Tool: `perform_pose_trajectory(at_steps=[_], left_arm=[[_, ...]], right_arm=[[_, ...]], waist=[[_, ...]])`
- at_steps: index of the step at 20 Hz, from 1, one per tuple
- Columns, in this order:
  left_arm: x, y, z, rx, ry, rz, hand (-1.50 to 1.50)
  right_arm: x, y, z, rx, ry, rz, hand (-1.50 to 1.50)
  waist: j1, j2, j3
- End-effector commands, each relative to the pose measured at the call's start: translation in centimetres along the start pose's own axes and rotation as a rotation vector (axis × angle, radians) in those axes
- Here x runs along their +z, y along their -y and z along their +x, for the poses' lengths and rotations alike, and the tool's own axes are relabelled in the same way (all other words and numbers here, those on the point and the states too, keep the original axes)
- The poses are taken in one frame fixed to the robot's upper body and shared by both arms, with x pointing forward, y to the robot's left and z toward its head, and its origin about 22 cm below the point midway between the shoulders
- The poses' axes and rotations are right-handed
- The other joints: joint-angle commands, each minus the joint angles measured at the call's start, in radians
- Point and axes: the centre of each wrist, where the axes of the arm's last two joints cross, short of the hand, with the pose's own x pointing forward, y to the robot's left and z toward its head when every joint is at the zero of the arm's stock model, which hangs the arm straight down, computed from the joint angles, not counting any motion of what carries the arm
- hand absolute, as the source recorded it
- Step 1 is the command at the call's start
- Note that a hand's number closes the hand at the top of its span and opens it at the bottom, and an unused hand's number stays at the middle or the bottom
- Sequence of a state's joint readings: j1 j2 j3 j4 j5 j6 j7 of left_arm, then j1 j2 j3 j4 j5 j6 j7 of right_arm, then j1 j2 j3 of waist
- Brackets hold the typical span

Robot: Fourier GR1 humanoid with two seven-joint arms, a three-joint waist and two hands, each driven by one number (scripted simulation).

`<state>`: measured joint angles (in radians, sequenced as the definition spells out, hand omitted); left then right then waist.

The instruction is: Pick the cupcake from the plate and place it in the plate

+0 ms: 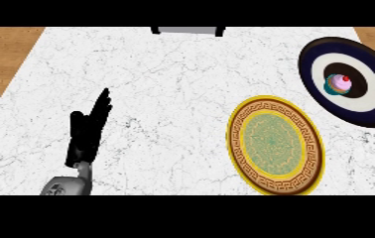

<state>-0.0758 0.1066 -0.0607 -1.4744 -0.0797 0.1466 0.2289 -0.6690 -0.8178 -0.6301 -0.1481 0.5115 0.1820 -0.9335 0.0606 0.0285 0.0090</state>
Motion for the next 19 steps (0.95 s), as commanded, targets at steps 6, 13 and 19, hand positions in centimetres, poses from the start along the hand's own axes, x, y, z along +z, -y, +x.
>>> perform_pose_trajectory(at_steps=[6, 13, 19], left_arm=[[-0.5, -0.9, -0.5, 0.018, -0.007, 0.023, 0.0], [-0.7, 1.4, -0.7, -0.003, -0.001, 0.002, 0.0], [0.0, -0.5, -1.0, 0.003, 0.0, -0.002, 0.0]], right_arm=[[1.7, 2.8, -0.2, -0.012, 0.016, -0.068, -1.5], [1.5, 2.9, -0.1, 0.009, -0.022, -0.156, -1.5], [2.3, 3.5, -0.3, 0.07, -0.047, -0.163, -1.5]], waist=[[-0.006, 0.004, 0.001], [-0.006, 0.006, 0.001], [0.014, 0.005, 0.002]])
